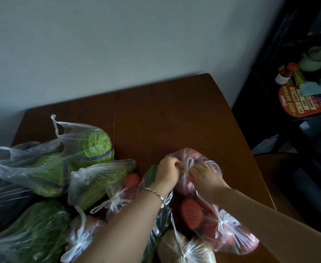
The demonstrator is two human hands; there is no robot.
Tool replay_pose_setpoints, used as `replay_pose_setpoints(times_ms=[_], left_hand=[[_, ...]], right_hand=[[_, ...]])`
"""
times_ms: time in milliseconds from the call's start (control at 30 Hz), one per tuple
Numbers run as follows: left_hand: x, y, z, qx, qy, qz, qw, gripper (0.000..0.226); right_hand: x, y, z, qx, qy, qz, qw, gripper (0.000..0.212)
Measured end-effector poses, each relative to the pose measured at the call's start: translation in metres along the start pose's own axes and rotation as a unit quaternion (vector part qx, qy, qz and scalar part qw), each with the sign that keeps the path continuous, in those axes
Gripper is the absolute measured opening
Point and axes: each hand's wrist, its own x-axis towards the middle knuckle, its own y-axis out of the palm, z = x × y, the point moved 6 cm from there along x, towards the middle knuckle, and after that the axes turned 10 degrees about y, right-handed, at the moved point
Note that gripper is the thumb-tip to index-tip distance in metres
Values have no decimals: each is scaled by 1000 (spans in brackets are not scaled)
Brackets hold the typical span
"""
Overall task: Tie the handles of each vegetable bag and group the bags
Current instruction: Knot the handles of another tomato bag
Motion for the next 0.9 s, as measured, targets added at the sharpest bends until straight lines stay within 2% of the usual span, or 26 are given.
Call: replay_pose_setpoints(times_ms=[67,167,333,433,533,667,733,767,833,900], left_hand=[[-1,1,-1,12,-14,-6,1000,19],[-7,-4,-2,64,-32,-12,997,21],[-43,-39,-3,168,33,-84,982,33],[-75,-75,19,143,56,-133,979,30],[-103,-124,47,152,54,-218,963,28],[-133,-185,94,214,-37,-305,927,50],[-135,-205,121,198,-68,-294,933,65],[-131,-213,134,167,-66,-271,946,67],[-119,-217,154,60,-60,-178,980,55],[-114,-214,163,38,-30,-64,997,35]], right_hand=[[0,0,-2,9,16,18,1000,11],[1,5,-3,7,62,120,991,23],[0,-15,11,88,143,188,968,22],[1,-38,44,158,96,205,961,27],[3,-51,80,150,38,214,964,25],[8,-52,124,77,9,211,974,21],[13,-49,143,55,16,203,977,21],[16,-45,153,66,30,209,975,20],[22,-36,176,80,49,223,970,18],[27,-23,200,68,55,232,969,19]])
